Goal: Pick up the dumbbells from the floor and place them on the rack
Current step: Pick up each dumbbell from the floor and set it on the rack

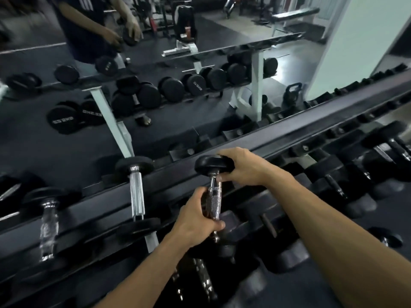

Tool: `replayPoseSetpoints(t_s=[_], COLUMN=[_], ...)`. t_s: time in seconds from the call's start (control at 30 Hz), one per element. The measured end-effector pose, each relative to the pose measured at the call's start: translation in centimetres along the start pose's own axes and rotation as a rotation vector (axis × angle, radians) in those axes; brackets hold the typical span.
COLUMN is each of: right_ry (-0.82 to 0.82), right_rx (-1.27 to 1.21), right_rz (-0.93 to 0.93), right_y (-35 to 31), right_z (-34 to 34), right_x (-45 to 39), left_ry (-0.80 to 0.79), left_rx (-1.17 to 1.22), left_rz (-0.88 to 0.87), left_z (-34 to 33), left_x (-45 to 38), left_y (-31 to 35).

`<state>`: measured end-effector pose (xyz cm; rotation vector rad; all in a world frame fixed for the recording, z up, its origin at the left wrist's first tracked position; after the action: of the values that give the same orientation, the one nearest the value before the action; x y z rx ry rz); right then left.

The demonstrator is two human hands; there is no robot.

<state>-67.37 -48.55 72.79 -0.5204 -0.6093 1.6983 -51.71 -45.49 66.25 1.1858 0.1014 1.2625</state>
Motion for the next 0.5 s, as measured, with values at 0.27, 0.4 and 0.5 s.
replayPoseSetpoints(t_s=[0.27, 0.4, 0.5], right_ry=[-0.214, -0.277, -0.302], right_rx=[0.032, 0.021, 0.002], right_rz=[0.129, 0.159, 0.178], right_y=[3.8, 5.2, 6.0], right_z=[1.1, 0.2, -0.6], right_x=[-11.1, -15.3, -17.2], left_ry=[0.149, 0.215, 0.243], left_rx=[0.218, 0.264, 0.288], left_rz=[0.157, 0.175, 0.194], left_z=[1.1, 2.0, 2.5], left_x=[-7.9, -11.2, -12.9], left_y=[2.2, 1.9, 1.5])
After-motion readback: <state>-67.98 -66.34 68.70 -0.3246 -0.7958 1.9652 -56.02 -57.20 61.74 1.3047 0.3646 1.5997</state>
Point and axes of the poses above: each hand's wrist, its own x-axis away from the middle knuckle, its own z-axis out of the back of the hand, y = z × x, the point moved 7 cm from there along -x, towards the middle knuckle, and after that the axes turned 10 degrees about z, right-handed, at the moved point
